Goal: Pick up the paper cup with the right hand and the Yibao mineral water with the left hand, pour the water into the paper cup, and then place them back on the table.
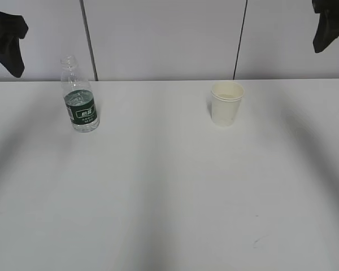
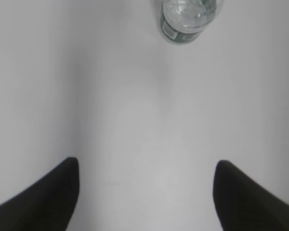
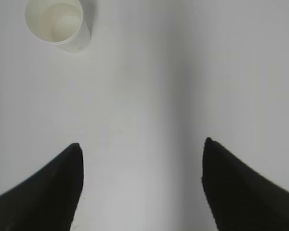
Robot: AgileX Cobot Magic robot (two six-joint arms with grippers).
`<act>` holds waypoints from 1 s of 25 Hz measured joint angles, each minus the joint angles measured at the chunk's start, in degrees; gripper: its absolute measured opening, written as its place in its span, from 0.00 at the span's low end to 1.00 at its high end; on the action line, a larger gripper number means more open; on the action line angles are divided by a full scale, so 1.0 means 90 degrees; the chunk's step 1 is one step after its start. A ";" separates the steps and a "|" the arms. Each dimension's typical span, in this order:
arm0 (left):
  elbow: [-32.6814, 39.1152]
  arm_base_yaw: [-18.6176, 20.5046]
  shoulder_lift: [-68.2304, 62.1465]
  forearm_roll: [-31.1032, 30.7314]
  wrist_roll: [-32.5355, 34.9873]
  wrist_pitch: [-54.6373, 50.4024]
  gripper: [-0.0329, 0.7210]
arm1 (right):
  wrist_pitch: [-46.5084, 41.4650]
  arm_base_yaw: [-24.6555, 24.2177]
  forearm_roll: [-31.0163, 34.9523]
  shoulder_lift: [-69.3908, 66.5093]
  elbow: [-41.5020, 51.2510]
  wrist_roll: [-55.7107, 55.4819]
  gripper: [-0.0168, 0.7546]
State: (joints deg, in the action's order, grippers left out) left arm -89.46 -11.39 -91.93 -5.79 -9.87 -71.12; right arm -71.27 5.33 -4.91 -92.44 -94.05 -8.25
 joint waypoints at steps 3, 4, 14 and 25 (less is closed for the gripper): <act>0.0008 0.0000 0.0010 0.0000 0.0054 -0.0004 0.74 | -0.0004 0.0000 0.0071 0.0032 -0.0004 0.0000 0.79; 0.0034 0.0000 0.0034 0.0000 0.0103 0.0001 0.74 | -0.0004 0.0000 0.0121 0.0083 0.0011 0.0000 0.79; 0.1903 0.0000 0.1621 0.0018 0.0233 0.0015 0.74 | -0.0017 0.0000 0.0331 0.1918 0.1888 0.0015 0.79; 0.4125 0.0000 0.4435 0.0076 0.0238 -0.0023 0.74 | -0.0047 0.0000 0.0331 0.4817 0.4306 0.0024 0.79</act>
State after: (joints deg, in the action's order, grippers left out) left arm -52.34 -11.39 -52.01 -5.11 -7.73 -71.32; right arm -71.69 5.33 -1.93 -49.09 -55.30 -8.03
